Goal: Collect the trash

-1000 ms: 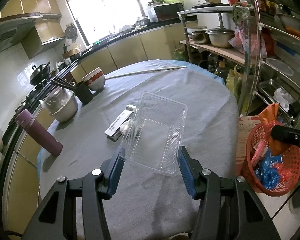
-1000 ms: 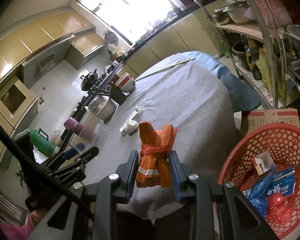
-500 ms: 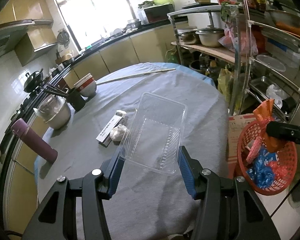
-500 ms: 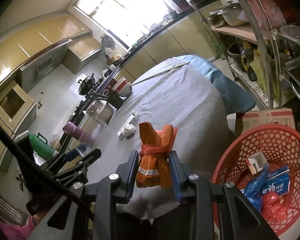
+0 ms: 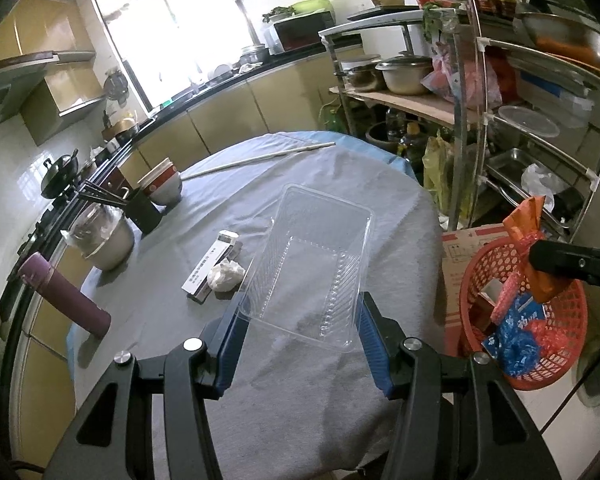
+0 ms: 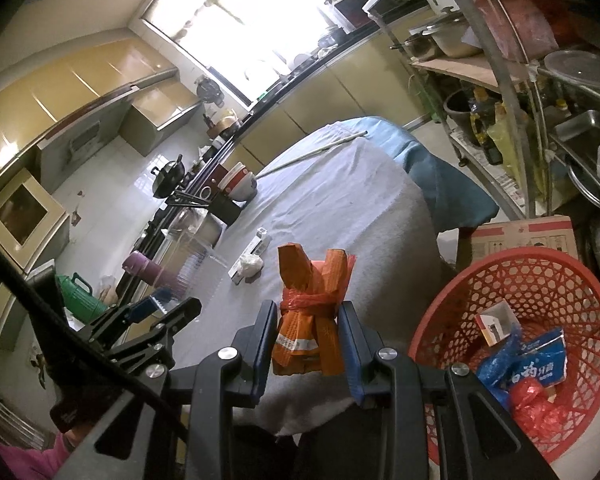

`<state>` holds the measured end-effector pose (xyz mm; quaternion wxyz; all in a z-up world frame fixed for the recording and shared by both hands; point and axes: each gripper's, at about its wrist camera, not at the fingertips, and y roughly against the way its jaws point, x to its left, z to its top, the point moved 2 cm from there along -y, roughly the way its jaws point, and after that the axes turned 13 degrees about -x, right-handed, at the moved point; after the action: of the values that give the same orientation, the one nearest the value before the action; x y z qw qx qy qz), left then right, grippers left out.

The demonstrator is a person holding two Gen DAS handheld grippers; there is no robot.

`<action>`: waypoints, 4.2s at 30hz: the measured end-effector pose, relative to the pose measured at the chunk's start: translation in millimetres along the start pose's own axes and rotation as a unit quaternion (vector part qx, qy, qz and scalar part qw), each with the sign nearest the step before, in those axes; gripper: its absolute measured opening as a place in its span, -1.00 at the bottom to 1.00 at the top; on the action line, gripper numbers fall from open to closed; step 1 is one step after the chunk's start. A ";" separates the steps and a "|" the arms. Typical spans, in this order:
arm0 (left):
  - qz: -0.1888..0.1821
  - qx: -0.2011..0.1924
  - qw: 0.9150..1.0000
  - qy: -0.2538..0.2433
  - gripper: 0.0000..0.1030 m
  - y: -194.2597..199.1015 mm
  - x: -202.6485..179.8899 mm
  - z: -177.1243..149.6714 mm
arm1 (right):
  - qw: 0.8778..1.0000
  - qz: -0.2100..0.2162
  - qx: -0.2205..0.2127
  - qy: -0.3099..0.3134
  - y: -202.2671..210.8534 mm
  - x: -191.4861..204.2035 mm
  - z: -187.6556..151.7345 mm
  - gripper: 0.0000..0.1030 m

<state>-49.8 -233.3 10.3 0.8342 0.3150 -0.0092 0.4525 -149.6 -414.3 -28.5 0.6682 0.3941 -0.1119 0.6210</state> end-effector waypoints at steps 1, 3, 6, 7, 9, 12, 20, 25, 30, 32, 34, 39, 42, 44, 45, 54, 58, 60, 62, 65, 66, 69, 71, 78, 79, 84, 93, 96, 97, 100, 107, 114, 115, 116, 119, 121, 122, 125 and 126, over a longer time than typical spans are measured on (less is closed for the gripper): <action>0.000 0.000 1.000 -0.001 0.09 0.0 -0.6 0.4 | 1.000 0.000 0.000 -0.001 0.7 -0.6 0.2 -0.35; 0.000 -0.002 1.000 -0.004 0.09 0.9 -3.1 1.4 | 1.000 0.000 -0.002 -0.001 2.3 -1.4 0.8 -0.35; -0.003 -0.003 1.000 -0.008 0.09 2.3 -7.3 2.7 | 1.000 0.000 -0.005 -0.004 6.0 -3.3 1.4 -0.34; -0.003 -0.003 1.000 -0.009 0.09 2.5 -8.9 3.6 | 1.000 0.000 -0.006 -0.004 7.0 -3.9 1.8 -0.34; -0.005 -0.005 1.000 -0.012 0.09 3.3 -13.0 4.7 | 1.000 -0.001 -0.008 -0.004 9.5 -5.8 1.4 -0.34; -0.011 -0.006 1.000 -0.016 0.09 4.2 -19.5 6.5 | 1.000 -0.004 -0.010 -0.006 14.5 -8.3 1.2 -0.34; -0.027 -0.006 0.999 -0.030 0.09 3.7 -40.4 10.5 | 1.000 -0.021 -0.018 -0.015 31.1 -23.0 1.0 -0.34; -0.041 -0.002 0.998 -0.039 0.09 1.2 -55.8 11.9 | 0.999 -0.033 -0.023 -0.021 41.7 -35.7 1.0 -0.34; -0.064 0.002 0.997 -0.049 0.09 -1.6 -74.9 11.5 | 0.998 -0.045 -0.029 -0.032 50.3 -50.4 2.3 -0.34; -0.079 0.007 0.995 -0.054 0.09 -3.1 -84.7 10.3 | 0.997 -0.051 -0.031 -0.039 53.9 -58.0 2.6 -0.34; -0.094 0.011 0.994 -0.057 0.09 -4.6 -93.6 8.9 | 0.997 -0.055 -0.034 -0.043 57.0 -63.1 2.4 -0.33; -0.131 0.022 0.989 -0.067 0.09 -7.2 -115.3 2.6 | 0.996 -0.067 -0.037 -0.054 60.6 -75.9 2.4 -0.33; -0.147 0.029 0.986 -0.073 0.09 -8.1 -126.7 -1.9 | 0.995 -0.073 -0.037 -0.060 62.4 -82.5 1.6 -0.33; -0.157 0.034 0.984 -0.077 0.09 -8.4 -132.1 -5.2 | 0.994 -0.079 -0.035 -0.063 62.1 -87.0 0.4 -0.33; -0.160 0.036 0.983 -0.078 0.09 -8.6 -134.1 -6.0 | 0.994 -0.081 -0.035 -0.064 61.7 -88.0 -0.6 -0.33; -0.194 0.054 0.976 -0.078 0.10 -11.1 -145.3 -13.5 | 0.992 -0.105 -0.025 -0.062 54.6 -98.7 -5.2 -0.32; -0.199 0.062 0.975 -0.079 0.10 -14.1 -148.5 -16.9 | 0.991 -0.113 -0.023 -0.066 53.3 -104.9 -6.0 -0.32; -0.204 0.066 0.973 -0.080 0.10 -15.3 -150.1 -18.6 | 0.990 -0.117 -0.023 -0.070 53.6 -108.0 -6.4 -0.32; -0.208 0.069 0.972 -0.081 0.11 -16.0 -151.0 -20.1 | 0.990 -0.120 -0.024 -0.071 53.4 -109.9 -6.4 -0.32; -0.215 0.073 0.970 -0.081 0.12 -16.1 -153.5 -22.2 | 0.989 -0.124 -0.025 -0.072 53.5 -112.0 -6.4 -0.32; -0.217 0.074 0.970 -0.081 0.12 -15.7 -153.5 -22.9 | 0.989 -0.125 -0.024 -0.072 52.9 -112.1 -6.4 -0.32; -0.224 0.078 0.968 -0.081 0.13 -15.4 -154.8 -25.0 | 0.989 -0.126 -0.023 -0.076 52.6 -112.9 -7.7 -0.32; -0.228 0.077 0.967 -0.081 0.14 -14.5 -154.4 -25.2 | 0.989 -0.127 -0.022 -0.074 51.8 -111.5 -7.4 -0.32; -0.238 0.074 0.966 -0.068 0.14 -11.3 -146.6 -25.1 | 0.989 -0.127 -0.024 -0.072 51.3 -106.0 -5.5 -0.32; -0.240 0.074 0.966 -0.065 0.14 -10.9 -145.2 -25.1 | 0.989 -0.128 -0.024 -0.071 51.4 -104.8 -5.3 -0.32; -0.242 0.071 0.966 -0.052 0.17 -8.6 -133.8 -26.2 | 0.990 -0.126 -0.022 -0.063 49.0 -94.1 -4.3 -0.32; -0.195 0.074 0.978 -0.004 0.18 -13.5 -69.7 -42.8 | 0.992 -0.118 -0.011 -0.038 37.0 -66.8 -5.7 -0.32; -0.160 0.076 0.984 0.025 0.18 -15.9 -35.3 -50.1 | 0.993 -0.112 -0.002 -0.030 27.3 -55.6 -7.5 -0.32; -0.151 0.074 0.985 0.029 0.18 -15.4 -28.2 -52.2 | 0.994 -0.109 0.003 -0.027 23.0 -51.7 -7.9 -0.32; -0.107 0.069 0.991 0.046 0.18 -12.5 2.1 -62.0 | 0.995 -0.099 0.018 -0.011 9.3 -34.7 -11.8 -0.32; -0.018 0.086 0.991 0.101 0.18 -6.2 83.0 -104.2 | 0.995 -0.068 0.065 0.025 -30.4 9.1 -27.3 -0.32; 0.064 0.108 0.980 0.152 0.18 0.0 150.8 -146.8 | 0.991 -0.037 0.113 0.059 -69.1 54.0 -49.1 -0.32; 0.075 0.109 0.979 0.157 0.18 0.8 160.3 -152.3 | 0.990 -0.031 0.121 0.068 -76.2 64.1 -52.5 -0.32; 0.086 0.111 0.977 0.161 0.18 1.6 168.8 -156.6 | 0.989 -0.027 0.125 0.073 -80.3 70.9 -55.0 -0.32; 0.113 0.115 0.971 0.175 0.18 6.9 190.2 -167.7 | 0.986 -0.005 0.137 0.092 -92.7 96.5 -63.9 -0.32; 0.126 0.113 0.968 0.185 0.18 10.4 201.9 -171.7 | 0.983 0.004 0.146 0.107 -99.7 111.0 -72.0 -0.31; 0.132 0.112 0.967 0.189 0.18 12.1 206.7 -173.1 | 0.982 0.007 0.151 0.112 -102.7 116.3 -74.9 -0.31; 0.147 0.106 0.964 0.194 0.18 19.0 217.7 -174.1 | 0.978 0.020 0.164 0.124 -113.6 133.3 -84.6 -0.31; 0.150 0.104 0.963 0.196 0.18 21.0 220.2 -174.1 | 0.978 0.023 0.167 0.126 -116.7 137.8 -86.9 -0.31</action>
<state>17.3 32.8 -52.2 0.7048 0.3003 0.1541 0.6239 -44.0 -244.6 -43.4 0.5869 0.4159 0.0695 0.6912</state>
